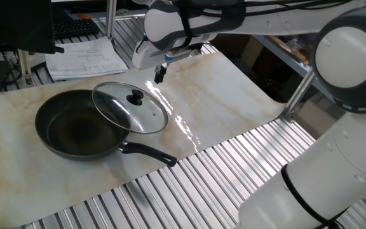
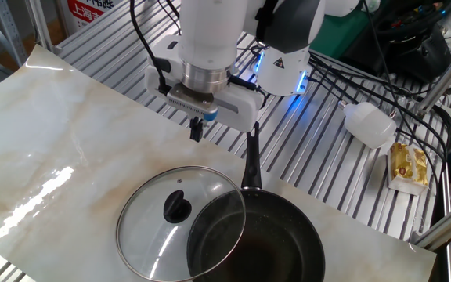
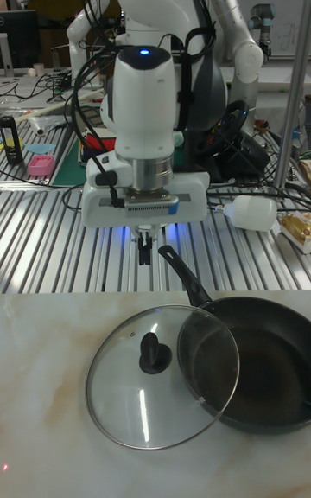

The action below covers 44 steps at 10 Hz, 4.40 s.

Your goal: Cover the pot with the lid

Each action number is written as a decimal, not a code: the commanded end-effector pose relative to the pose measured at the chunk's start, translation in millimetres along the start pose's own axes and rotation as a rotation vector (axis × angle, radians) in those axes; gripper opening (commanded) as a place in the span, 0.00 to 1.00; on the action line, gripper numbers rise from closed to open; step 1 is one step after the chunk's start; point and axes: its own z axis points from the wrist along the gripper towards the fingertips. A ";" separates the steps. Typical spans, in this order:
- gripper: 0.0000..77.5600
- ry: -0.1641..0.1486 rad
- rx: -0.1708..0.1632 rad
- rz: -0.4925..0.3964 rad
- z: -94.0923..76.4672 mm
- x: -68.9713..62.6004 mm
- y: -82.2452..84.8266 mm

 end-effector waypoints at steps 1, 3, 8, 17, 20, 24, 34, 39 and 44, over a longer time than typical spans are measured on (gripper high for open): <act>0.00 -0.003 0.000 0.004 6.7 -0.4 -0.1; 0.00 -0.002 0.000 0.004 9.5 -2.1 -3.1; 0.00 0.000 -0.003 0.006 9.2 -6.9 -16.7; 0.00 0.003 -0.009 0.058 9.4 -7.2 -18.5; 0.00 0.015 -0.036 0.066 9.4 -7.2 -18.5; 0.00 0.065 -0.029 0.128 9.4 -7.2 -18.5; 0.00 0.043 -0.045 -0.018 68.0 -69.2 -38.7; 0.00 0.009 -0.057 -0.047 109.3 -98.0 -59.0; 0.00 -0.004 -0.131 -0.046 136.2 -99.7 -66.4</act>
